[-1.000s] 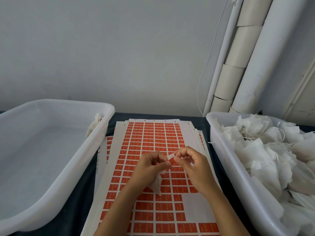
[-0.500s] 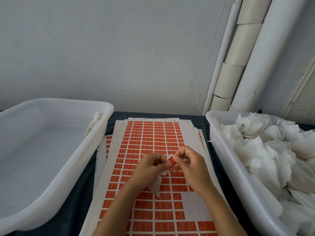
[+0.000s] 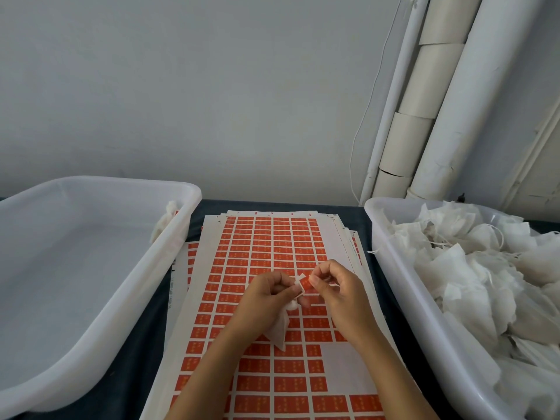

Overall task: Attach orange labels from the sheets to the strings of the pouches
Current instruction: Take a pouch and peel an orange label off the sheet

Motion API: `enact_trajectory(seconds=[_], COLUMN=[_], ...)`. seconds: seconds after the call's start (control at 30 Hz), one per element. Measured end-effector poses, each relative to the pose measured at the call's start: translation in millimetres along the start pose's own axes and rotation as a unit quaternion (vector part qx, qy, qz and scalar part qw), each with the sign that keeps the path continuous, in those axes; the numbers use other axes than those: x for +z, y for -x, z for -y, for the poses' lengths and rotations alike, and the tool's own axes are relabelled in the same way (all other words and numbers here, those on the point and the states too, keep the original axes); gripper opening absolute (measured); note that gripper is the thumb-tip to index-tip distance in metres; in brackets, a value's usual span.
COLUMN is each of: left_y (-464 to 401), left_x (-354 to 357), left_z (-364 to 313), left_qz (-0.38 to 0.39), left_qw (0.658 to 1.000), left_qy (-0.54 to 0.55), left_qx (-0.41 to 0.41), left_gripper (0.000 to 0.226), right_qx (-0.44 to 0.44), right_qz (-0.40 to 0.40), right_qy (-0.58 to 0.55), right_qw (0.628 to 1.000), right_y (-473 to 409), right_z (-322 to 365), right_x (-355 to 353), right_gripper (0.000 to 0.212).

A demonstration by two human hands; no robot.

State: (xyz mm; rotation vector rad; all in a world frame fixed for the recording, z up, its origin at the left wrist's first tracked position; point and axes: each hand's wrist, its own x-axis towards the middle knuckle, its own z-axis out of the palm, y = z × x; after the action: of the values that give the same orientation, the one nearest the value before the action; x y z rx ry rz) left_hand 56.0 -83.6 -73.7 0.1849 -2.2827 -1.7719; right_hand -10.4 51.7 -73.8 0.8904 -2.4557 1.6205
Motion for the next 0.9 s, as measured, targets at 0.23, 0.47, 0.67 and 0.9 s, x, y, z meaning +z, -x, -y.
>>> enact_trajectory(seconds=[0.23, 0.47, 0.67, 0.9], left_y=[-0.6, -1.1, -1.0, -1.9], left_x=[-0.8, -0.7, -0.6, -0.7], left_z=[0.3, 1.6, 1.7, 3.7], left_qz=[0.02, 0.014, 0.018, 0.026], left_qw=[0.999, 1.0, 1.0, 0.999], left_qy=[-0.026, -0.017, -0.017, -0.017], left_qx=[0.007, 0.012, 0.014, 0.018], left_gripper=[0.018, 0.016, 0.015, 0.013], right_qx=[-0.015, -0.026, -0.028, -0.023], right_qz=[0.017, 0.02, 0.013, 0.008], right_qy=[0.027, 0.047, 0.05, 0.054], right_qw=[0.999, 0.998, 0.998, 0.998], right_y=[1.1, 1.1, 1.0, 0.2], right_z=[1.5, 1.0, -0.5, 0.9], right_x=[0.9, -1.1, -0.9, -0.7], right_gripper=[0.016, 0.018, 0.02, 0.021])
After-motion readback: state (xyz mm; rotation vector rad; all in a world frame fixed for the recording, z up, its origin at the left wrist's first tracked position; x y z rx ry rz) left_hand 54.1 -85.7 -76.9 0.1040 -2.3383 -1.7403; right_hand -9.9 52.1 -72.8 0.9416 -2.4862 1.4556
